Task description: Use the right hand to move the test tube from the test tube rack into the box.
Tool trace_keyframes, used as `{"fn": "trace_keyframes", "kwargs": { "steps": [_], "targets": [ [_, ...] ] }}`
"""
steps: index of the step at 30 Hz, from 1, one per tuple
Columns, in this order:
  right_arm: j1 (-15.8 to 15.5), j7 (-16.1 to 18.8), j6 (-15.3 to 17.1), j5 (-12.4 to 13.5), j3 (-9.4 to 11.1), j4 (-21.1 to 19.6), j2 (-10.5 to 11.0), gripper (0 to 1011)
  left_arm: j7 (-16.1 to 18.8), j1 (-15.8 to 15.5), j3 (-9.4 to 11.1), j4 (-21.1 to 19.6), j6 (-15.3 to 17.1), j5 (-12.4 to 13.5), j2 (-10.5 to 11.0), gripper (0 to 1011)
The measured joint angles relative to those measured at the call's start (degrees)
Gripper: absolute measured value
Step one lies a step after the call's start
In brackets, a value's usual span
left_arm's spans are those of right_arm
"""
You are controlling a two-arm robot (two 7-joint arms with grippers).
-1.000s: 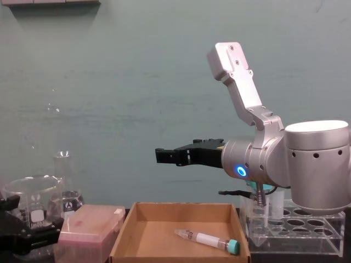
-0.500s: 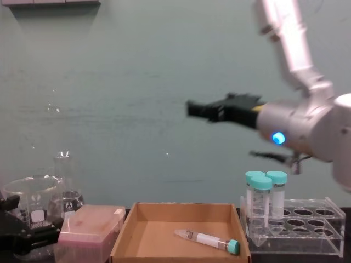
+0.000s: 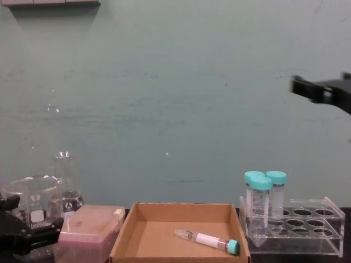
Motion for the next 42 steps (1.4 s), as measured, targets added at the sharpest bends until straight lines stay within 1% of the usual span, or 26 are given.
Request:
{"fn": "trace_keyframes", "kwargs": {
  "steps": [1,5,6,9,13,19,23,42],
  "targets": [
    [-0.8,-0.9,0.4,-0.2,1.0,-0.3,0.1,1000,0.0,0.0,0.0,0.0,0.0,0.0,0.0,1000],
    [-3.1,-2.2,1.9,-0.8,3.2,-0.6,0.4,1000,0.0,0.0,0.0,0.0,0.0,0.0,0.0,1000],
    [-3.1,-2.2,1.9,-0.8,3.2,-0.6,0.4,1000,0.0,0.0,0.0,0.0,0.0,0.0,0.0,1000],
    [-4.7,-2.8,3.0,-1.7,4.2,-0.5,0.6,1000,0.0,0.0,0.0,0.0,0.0,0.0,0.0,1000],
    [-5.6,-2.9,3.4,-2.5,4.8,-0.1,0.6,1000,0.0,0.0,0.0,0.0,0.0,0.0,0.0,1000],
    [-6.3,-3.0,3.7,-3.7,5.3,0.8,0.3,1000,0.0,0.0,0.0,0.0,0.0,0.0,0.0,1000],
    [-6.5,-3.7,5.0,-4.9,5.7,1.3,-0.4,1000,0.0,0.0,0.0,0.0,0.0,0.0,0.0,1000],
    [-6.5,-3.6,4.7,-4.7,5.6,1.3,-0.3,1000,0.0,0.0,0.0,0.0,0.0,0.0,0.0,1000]
  ]
}}
